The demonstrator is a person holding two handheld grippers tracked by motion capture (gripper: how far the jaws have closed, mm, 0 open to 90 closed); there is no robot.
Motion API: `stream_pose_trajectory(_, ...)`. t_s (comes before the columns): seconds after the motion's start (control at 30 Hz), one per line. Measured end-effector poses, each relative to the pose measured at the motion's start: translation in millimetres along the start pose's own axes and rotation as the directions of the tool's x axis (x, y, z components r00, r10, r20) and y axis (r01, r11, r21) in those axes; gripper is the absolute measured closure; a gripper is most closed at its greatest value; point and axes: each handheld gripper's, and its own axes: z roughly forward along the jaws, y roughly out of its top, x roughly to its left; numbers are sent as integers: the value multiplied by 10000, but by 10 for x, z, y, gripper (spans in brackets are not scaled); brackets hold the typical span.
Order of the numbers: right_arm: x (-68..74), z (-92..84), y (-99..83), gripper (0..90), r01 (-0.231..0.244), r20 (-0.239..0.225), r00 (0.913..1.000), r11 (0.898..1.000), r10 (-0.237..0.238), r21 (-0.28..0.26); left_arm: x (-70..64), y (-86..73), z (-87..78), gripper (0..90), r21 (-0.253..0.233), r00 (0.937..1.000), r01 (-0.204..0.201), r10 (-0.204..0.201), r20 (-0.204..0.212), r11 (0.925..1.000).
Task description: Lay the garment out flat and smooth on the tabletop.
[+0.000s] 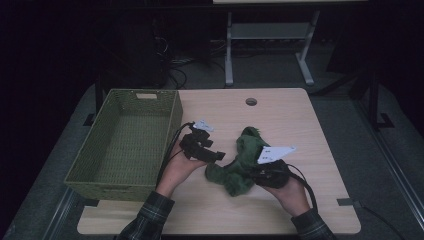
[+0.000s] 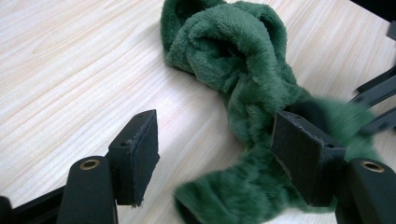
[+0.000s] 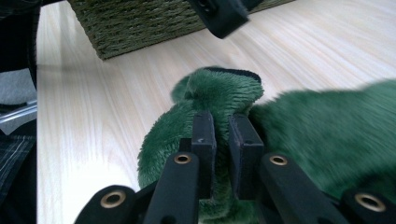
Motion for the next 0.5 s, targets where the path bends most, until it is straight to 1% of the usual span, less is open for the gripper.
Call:
stream_pose_trajectory(0.07, -16, -108, -69, 815, -2, 175, 9998, 9999, 5, -151, -13, -2, 11, 317, 9, 10000, 36, -36, 9, 10000)
stream_pose_trajectory(0.1, -27, -172, -118, 815, -121, 214, 9997, 9997, 125, -204, -14, -1, 12, 317, 45, 10000, -11, 11, 11, 10000)
stream_pose_trajectory(0.23, -78, -335, -294, 826, -401, 520, 9978, 9990, 409, -172, -23, -4, 19, 317, 115, 10000, 2, -2, 14, 9999)
stream_pose_trajectory(0.3, -97, -414, -403, 837, -676, 640, 9956, 9977, 679, -79, -23, -7, 27, 317, 135, 10000, 7, -7, 9, 9999)
stream_pose_trajectory(0.37, -113, -459, -485, 843, -842, 679, 9941, 9964, 842, -28, -22, -13, 36, 317, 146, 10000, 43, -44, 28, 9999)
stream_pose_trajectory(0.4, -120, -478, -536, 842, -946, 785, 9925, 9955, 935, 106, -29, -15, 45, 317, 117, 9999, 109, -109, 19, 9999)
stream_pose_trajectory(0.5, -144, -500, -663, 836, -1188, 874, 9894, 9924, 1157, 321, -30, -19, 50, 317, 208, 10000, 28, -29, 37, 9998)
